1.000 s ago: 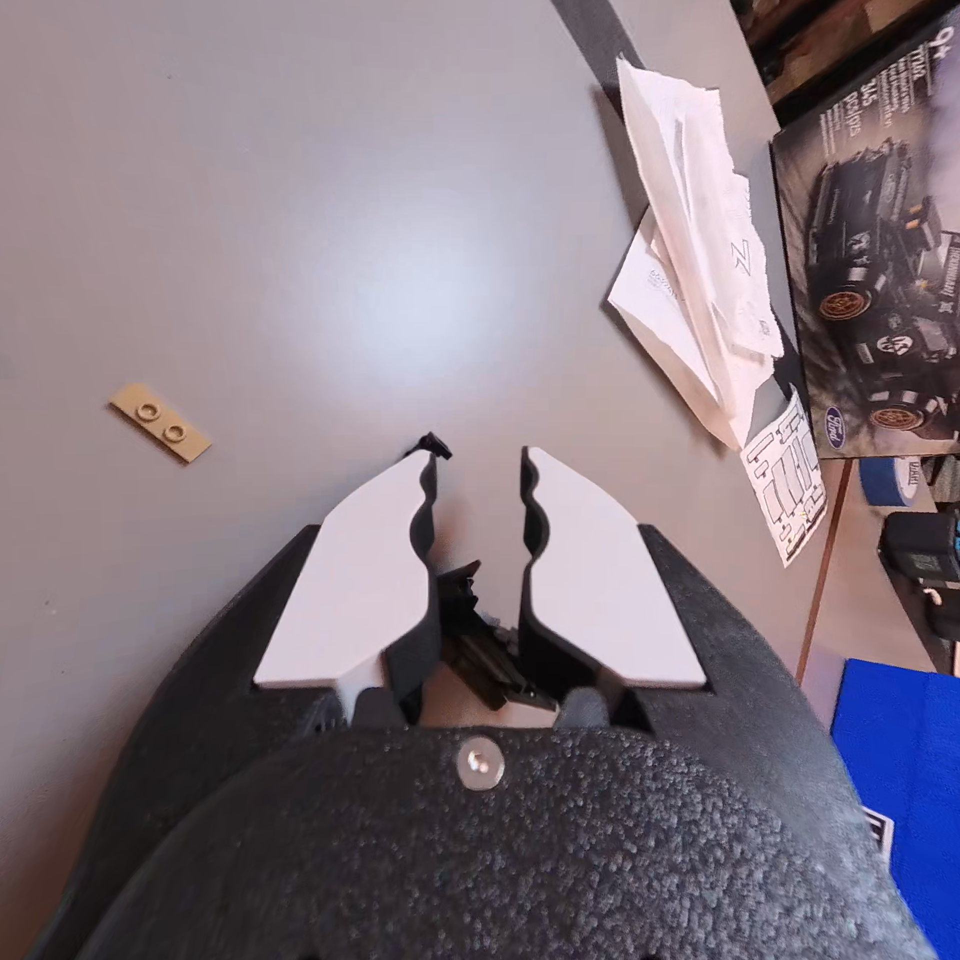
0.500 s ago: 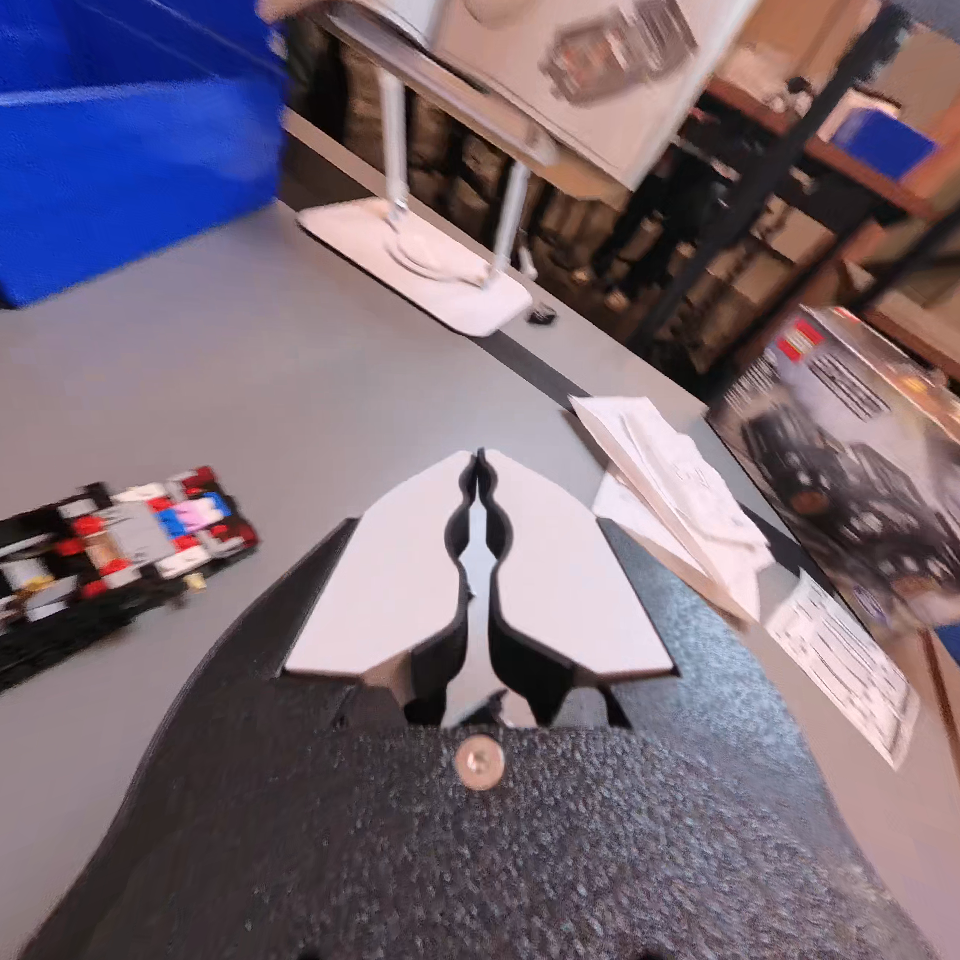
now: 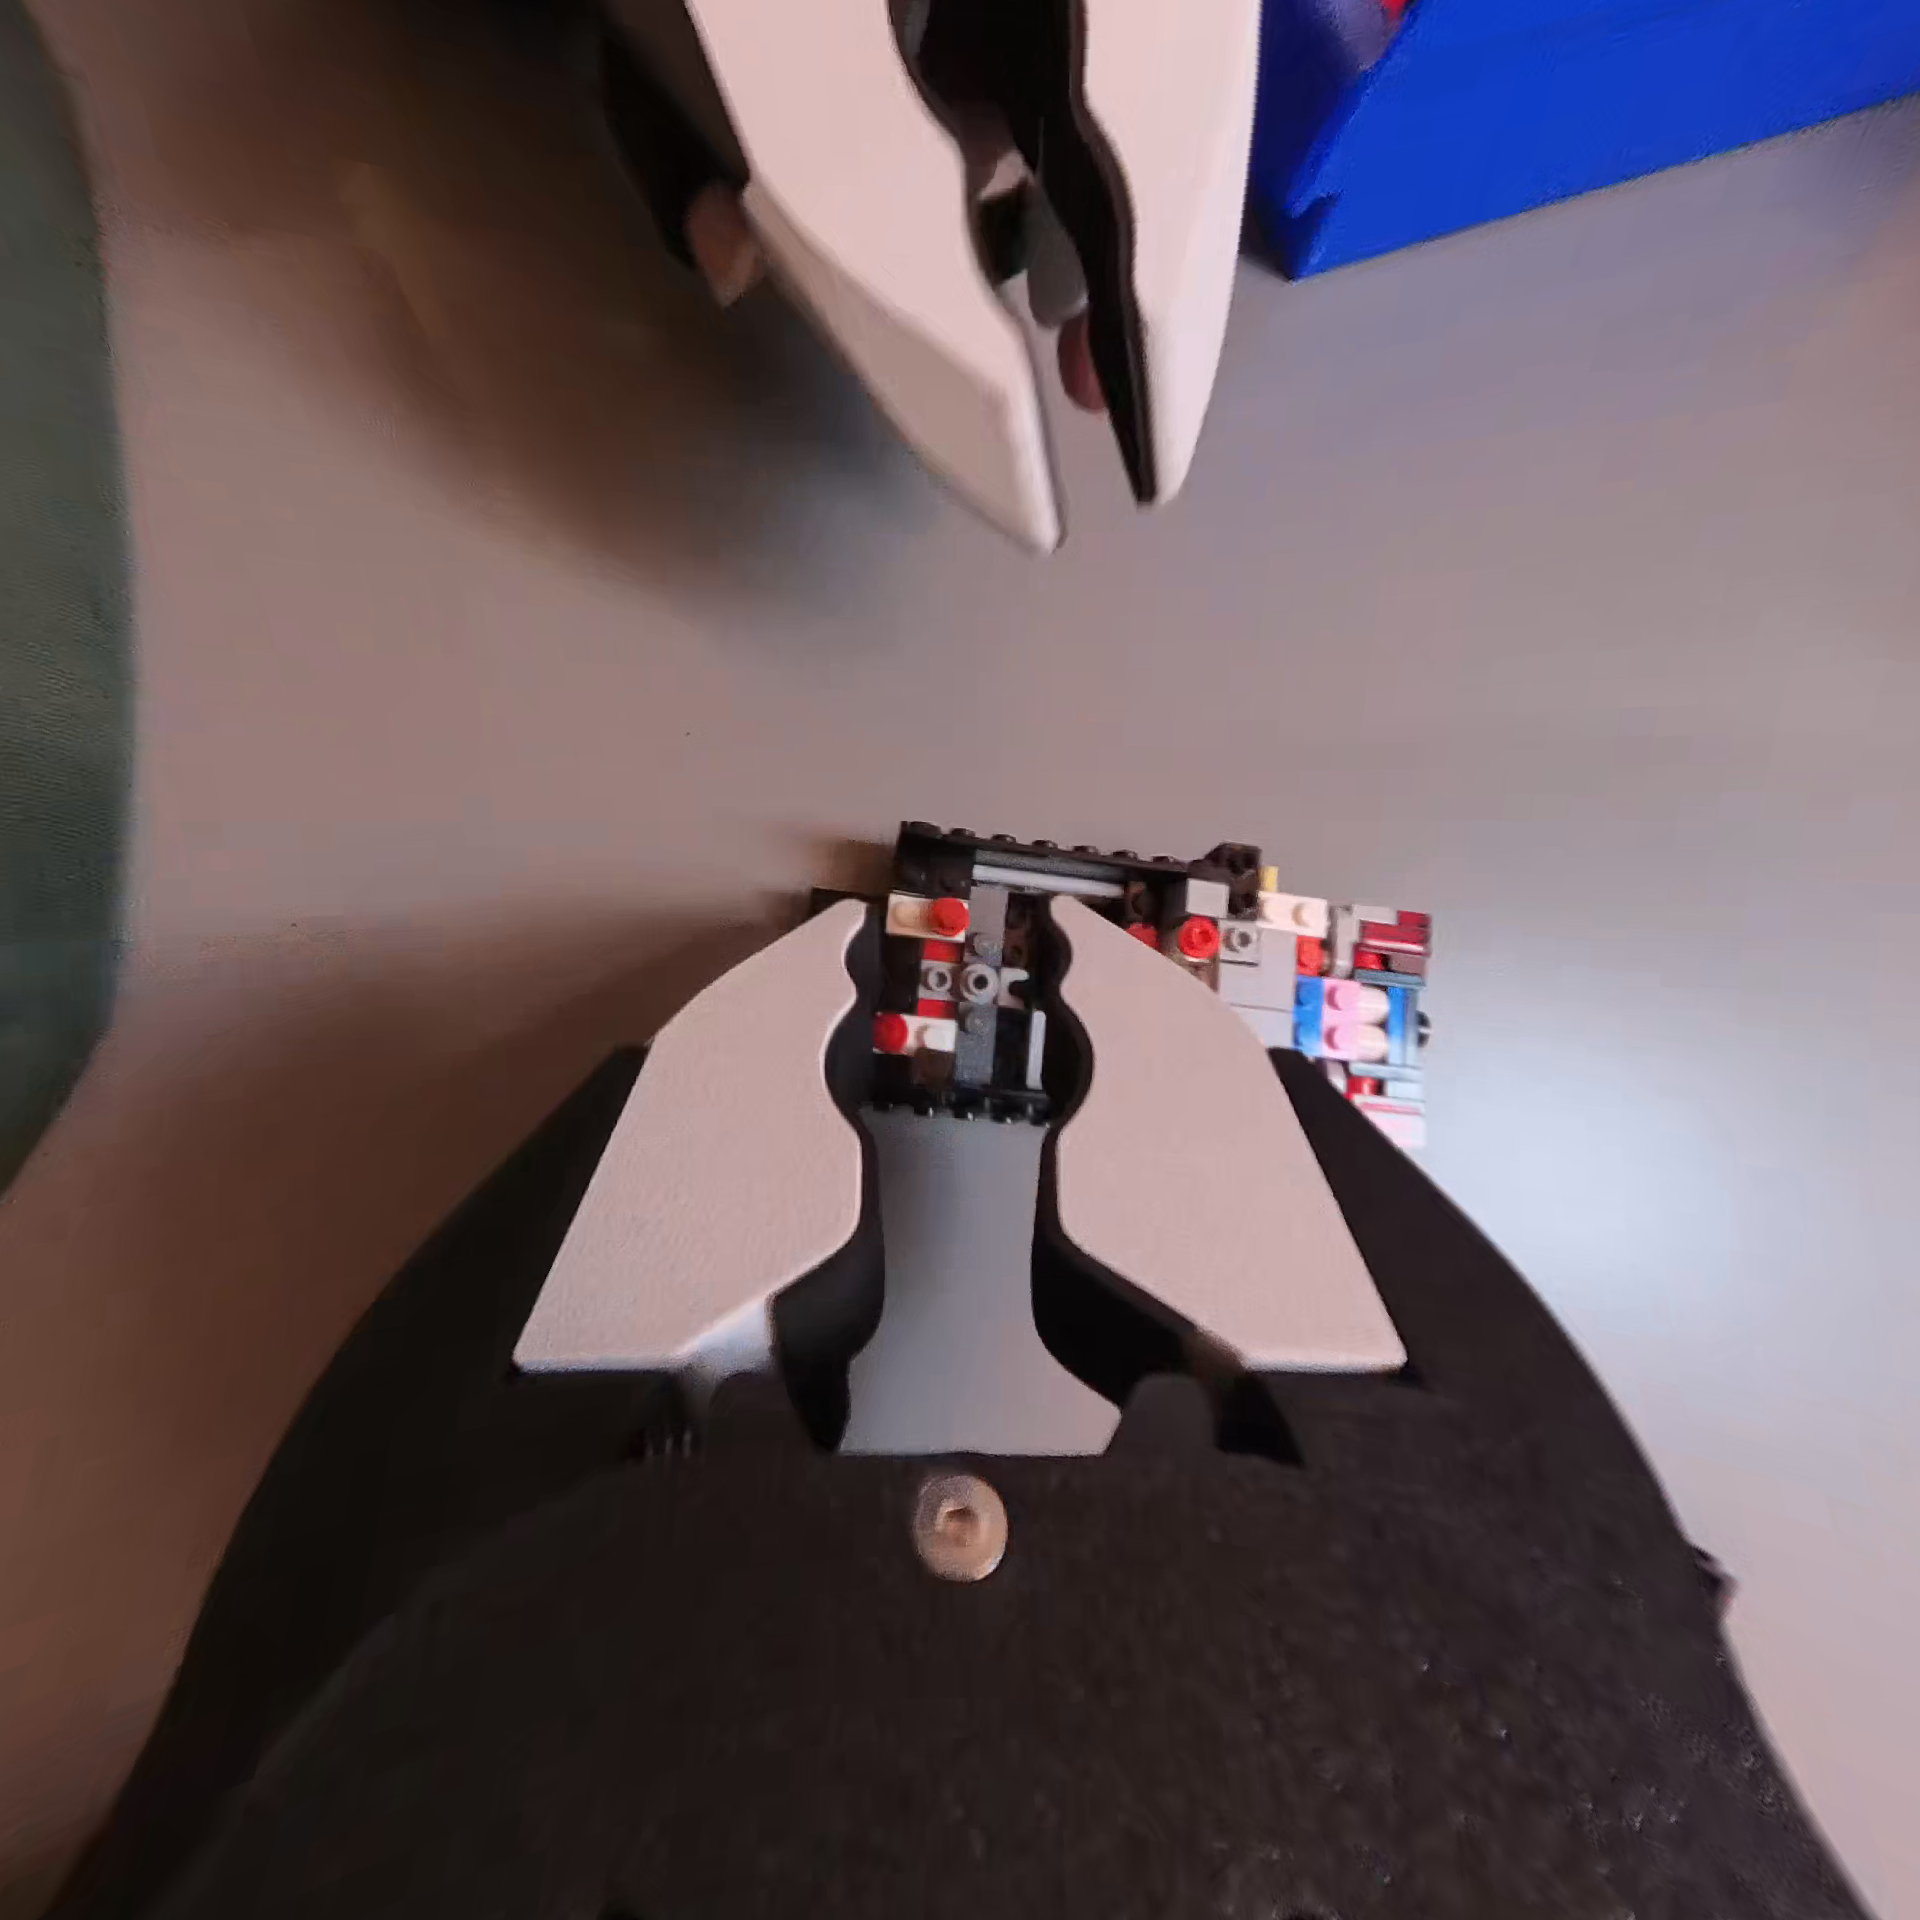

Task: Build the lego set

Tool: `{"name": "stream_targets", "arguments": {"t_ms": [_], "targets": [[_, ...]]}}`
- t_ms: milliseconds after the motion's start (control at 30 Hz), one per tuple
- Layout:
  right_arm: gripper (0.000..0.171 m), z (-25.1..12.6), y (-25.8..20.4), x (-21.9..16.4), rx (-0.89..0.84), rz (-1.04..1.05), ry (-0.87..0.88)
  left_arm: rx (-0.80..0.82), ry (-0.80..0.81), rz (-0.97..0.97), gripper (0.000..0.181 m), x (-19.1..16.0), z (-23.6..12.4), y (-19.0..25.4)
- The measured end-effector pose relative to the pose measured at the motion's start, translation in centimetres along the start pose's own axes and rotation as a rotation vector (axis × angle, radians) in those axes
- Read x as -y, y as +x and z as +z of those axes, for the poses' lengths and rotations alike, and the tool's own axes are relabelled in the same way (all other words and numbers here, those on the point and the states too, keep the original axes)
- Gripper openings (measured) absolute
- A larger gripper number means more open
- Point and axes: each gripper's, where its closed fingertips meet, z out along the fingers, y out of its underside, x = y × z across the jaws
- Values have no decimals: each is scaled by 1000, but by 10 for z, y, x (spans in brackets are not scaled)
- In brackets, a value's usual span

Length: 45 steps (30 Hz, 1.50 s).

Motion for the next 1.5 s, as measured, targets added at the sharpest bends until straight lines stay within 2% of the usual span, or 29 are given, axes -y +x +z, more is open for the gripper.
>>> {"name": "stream_targets", "arguments": {"t_ms": [200, 400, 533, 967, 1267, 1500], "targets": [[19, 10, -1, -10, 36, -41, -185, -80, -122, 96, 28, -12, 26, 28], [11, 15, 2, -13, 61, -74, -267, -68, -235, 181, 25, -29, 35, 36], [13, 13, 3, -14, 66, -121, -313, -45, -254, 196, 22, -32, 35, 35], [10, 14, 2, -13, 99, -250, -388, -24, -278, 203, 20, -36, 36, 34], [7, 16, -1, -13, 202, -316, -412, -24, -280, 188, 20, -36, 36, 34], [6, 14, -2, -12, 272, -284, -283, -20, -278, 193, 18, -35, 36, 35]]}}
